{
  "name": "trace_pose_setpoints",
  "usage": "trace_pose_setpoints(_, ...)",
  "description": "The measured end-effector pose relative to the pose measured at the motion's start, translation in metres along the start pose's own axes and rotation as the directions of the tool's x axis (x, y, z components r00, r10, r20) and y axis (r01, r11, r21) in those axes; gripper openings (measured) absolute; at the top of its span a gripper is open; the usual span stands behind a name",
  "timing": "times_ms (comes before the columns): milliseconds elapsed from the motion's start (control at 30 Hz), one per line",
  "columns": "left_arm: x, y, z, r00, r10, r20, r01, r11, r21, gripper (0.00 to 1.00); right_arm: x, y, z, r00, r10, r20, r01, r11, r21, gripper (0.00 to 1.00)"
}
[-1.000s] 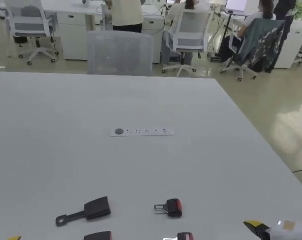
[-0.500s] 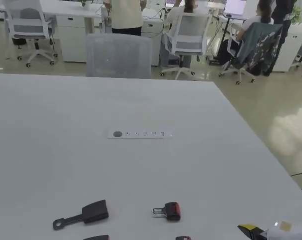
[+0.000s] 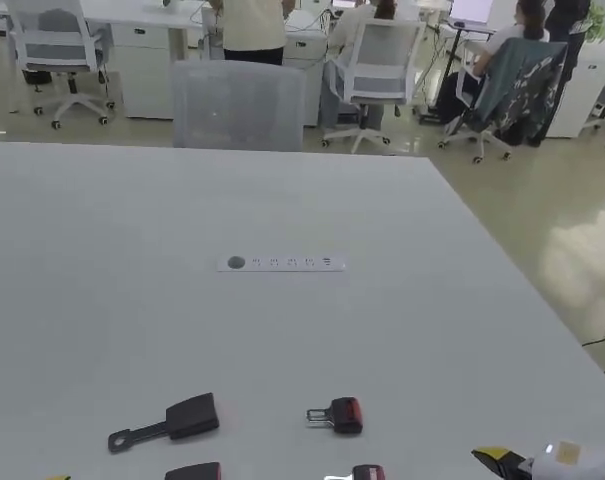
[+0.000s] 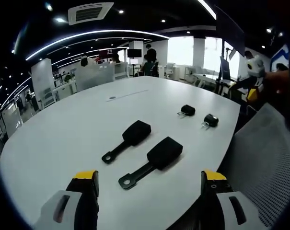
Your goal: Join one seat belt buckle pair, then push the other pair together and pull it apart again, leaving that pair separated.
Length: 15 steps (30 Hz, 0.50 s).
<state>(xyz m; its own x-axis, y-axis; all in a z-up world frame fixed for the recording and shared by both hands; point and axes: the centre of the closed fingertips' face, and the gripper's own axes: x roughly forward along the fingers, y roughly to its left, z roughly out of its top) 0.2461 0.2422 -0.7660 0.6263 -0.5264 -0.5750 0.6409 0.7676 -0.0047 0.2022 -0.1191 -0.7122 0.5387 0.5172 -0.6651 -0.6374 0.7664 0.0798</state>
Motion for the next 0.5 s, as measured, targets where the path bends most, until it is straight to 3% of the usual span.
trace_pose_setpoints(100, 0.0, -0.001, -0.002, 0.9999, -0.004, -0.011, 0.004, 1.0, -0.005, 0.89, 0.002, 0.001, 0.004, 0.9998, 0.011, 0.019, -0.012, 0.999, 0.037, 0.82)
trace_pose_setpoints(333, -0.001, 0.0, -0.002, 0.9996, 0.0, -0.027, 0.0, 1.0, -0.003, 0.86, 0.008, -0.005, 0.011, 0.9997, 0.015, 0.02, -0.016, 0.999, 0.037, 0.82)
trace_pose_setpoints(500, -0.002, -0.005, 0.001, 0.9993, -0.008, -0.037, 0.01, 0.999, 0.041, 0.8, 0.012, -0.006, 0.012, 0.9998, 0.017, -0.011, -0.018, 0.999, -0.034, 0.79)
